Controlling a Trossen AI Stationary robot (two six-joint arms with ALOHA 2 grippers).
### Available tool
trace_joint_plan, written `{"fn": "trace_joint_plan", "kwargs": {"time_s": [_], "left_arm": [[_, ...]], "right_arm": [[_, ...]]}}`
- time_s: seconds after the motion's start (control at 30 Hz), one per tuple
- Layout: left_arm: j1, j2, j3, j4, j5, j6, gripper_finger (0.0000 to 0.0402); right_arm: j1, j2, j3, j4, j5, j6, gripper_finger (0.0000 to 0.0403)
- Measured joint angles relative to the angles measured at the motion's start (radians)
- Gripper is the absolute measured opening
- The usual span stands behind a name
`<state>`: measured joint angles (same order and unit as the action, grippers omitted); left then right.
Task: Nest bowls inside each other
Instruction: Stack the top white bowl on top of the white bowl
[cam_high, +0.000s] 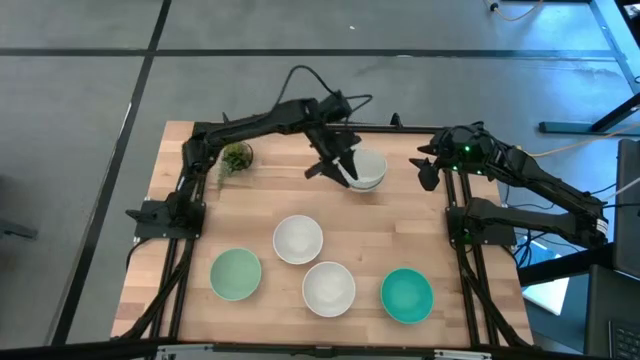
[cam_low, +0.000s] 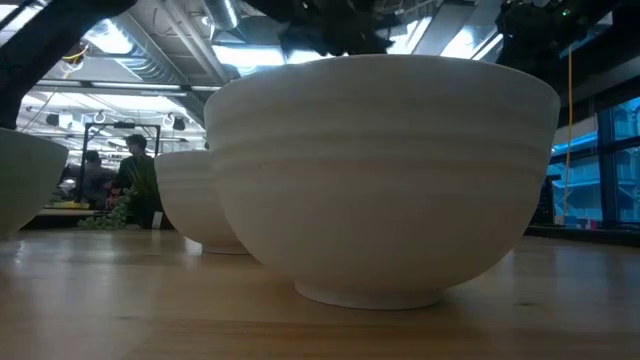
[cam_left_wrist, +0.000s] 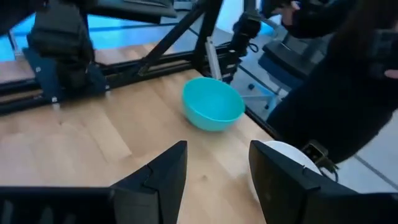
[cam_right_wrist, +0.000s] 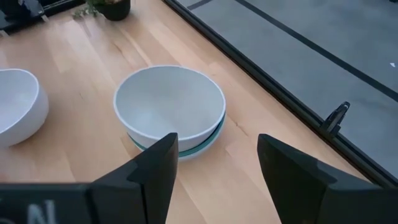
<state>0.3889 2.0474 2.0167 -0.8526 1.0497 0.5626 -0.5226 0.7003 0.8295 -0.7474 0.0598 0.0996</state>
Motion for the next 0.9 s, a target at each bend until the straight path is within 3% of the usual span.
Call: {"fn": "trace_joint_plan", "kwargs": {"time_s": [0.27,0.47,0.63,0.83,0.9], "left_arm": [[-0.014,-0.084,-0.007,-0.269,-0.014,0.104,0.0167],[-0.033,-0.090,-0.099,-0.407,-0.119,0.091,0.0167],[-0.043,-0.149,-0.265,-0.351,-0.093,0.089,0.0167],[0.009,-0.329,-0.520,-0.123,-0.105,-0.029,0.0167],[0.021,-0.402,-0.613,-0.028,-0.159,-0.095,0.0167]], "right_arm": [[0.000,-0.018,0.000,0.000,0.000,0.005,0.0222],[0.004,-0.024,0.000,-0.006,0.000,0.028,0.0222],[0.004,-0.023,0.000,-0.011,-0.001,0.033,0.0222],[0.004,-0.022,0.000,-0.013,-0.007,0.057,0.0222],[0.004,-0.022,0.000,-0.010,-0.007,0.057,0.0222]]}}
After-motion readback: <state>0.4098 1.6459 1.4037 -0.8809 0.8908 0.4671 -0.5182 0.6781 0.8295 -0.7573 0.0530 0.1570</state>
